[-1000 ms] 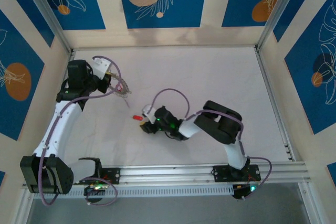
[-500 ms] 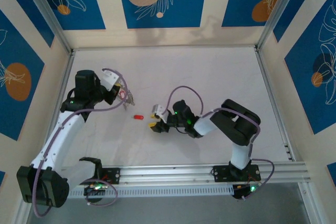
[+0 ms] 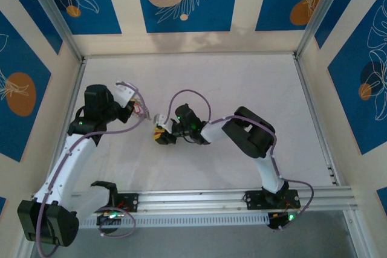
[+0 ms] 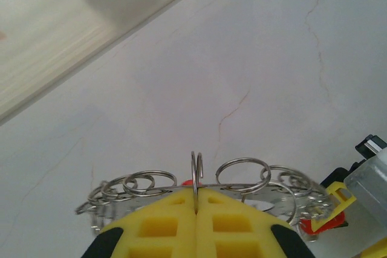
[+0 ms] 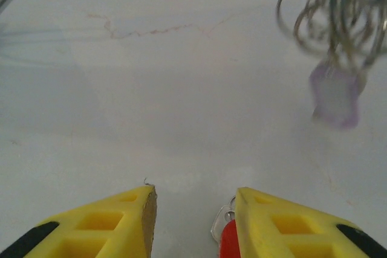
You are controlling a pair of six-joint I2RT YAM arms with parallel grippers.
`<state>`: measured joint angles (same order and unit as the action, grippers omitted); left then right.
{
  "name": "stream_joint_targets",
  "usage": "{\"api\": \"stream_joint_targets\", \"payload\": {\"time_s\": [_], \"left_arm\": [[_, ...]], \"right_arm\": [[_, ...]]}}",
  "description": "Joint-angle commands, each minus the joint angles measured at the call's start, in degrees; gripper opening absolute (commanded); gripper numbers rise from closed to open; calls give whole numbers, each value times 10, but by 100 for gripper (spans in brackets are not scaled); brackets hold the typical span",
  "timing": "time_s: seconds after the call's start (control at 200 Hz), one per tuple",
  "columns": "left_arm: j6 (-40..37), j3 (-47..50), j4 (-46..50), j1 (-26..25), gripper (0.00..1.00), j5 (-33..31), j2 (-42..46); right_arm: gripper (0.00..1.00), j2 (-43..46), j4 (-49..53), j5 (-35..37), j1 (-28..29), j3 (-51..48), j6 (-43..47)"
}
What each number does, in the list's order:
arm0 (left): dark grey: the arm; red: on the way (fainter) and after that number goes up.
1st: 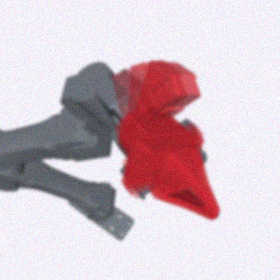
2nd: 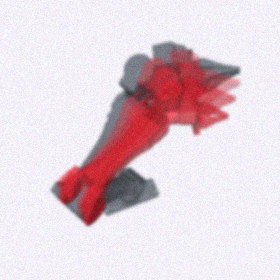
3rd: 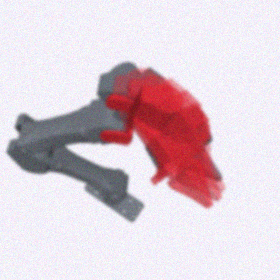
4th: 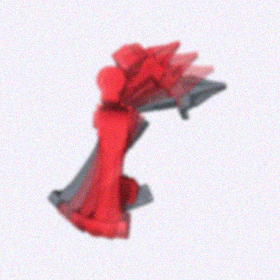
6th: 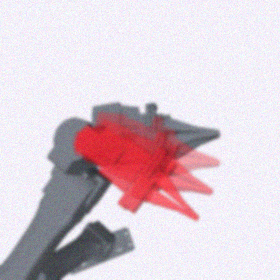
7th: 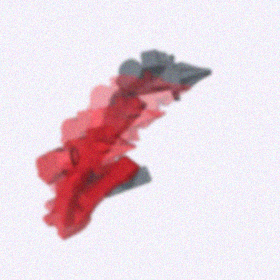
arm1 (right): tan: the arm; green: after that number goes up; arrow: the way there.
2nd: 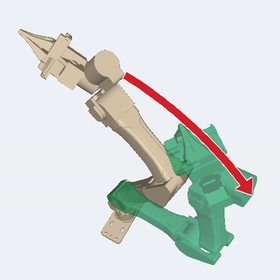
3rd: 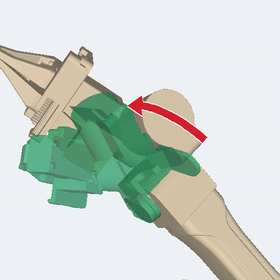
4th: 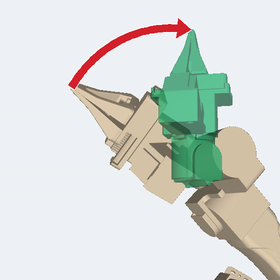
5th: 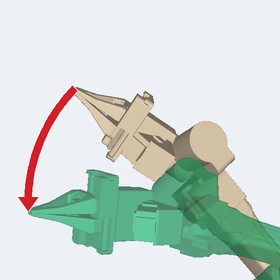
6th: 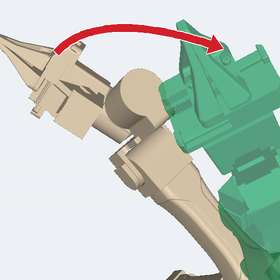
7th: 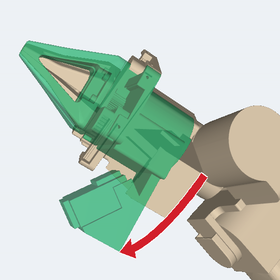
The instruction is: Put the keys on the keyring
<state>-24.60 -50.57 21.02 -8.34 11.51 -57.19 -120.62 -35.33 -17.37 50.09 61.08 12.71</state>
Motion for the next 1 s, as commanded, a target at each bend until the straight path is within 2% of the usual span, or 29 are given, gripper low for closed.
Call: {"api": "stream_joint_targets", "payload": {"time_s": [0.0, 0.13, 0.35, 0.465, 0.665, 0.855, 0.995], "left_arm": [[-12, -1, -14, -1, 0, -15, 8], [-11, -6, -5, -1, 0, -45, -4], [-12, -6, 10, 1, 0, -85, -6], [-11, -3, 10, 1, 0, -83, -5], [-13, -7, 12, 2, 0, -90, -4], [-16, -3, 12, 2, 0, -75, 4], [-19, 5, 4, 2, 0, -76, 11]], "right_arm": [[40, -28, 49, 8, 4, 24, 1], [40, -50, 83, 7, 5, 65, -8], [43, -55, 104, -4, -4, 79, -18], [34, -55, 119, -16, -6, 83, -11], [29, -52, 148, -50, -4, 85, 11], [25, -8, 124, -83, -2, 9, 31], [26, 56, 91, -67, -1, -89, 33]]}}
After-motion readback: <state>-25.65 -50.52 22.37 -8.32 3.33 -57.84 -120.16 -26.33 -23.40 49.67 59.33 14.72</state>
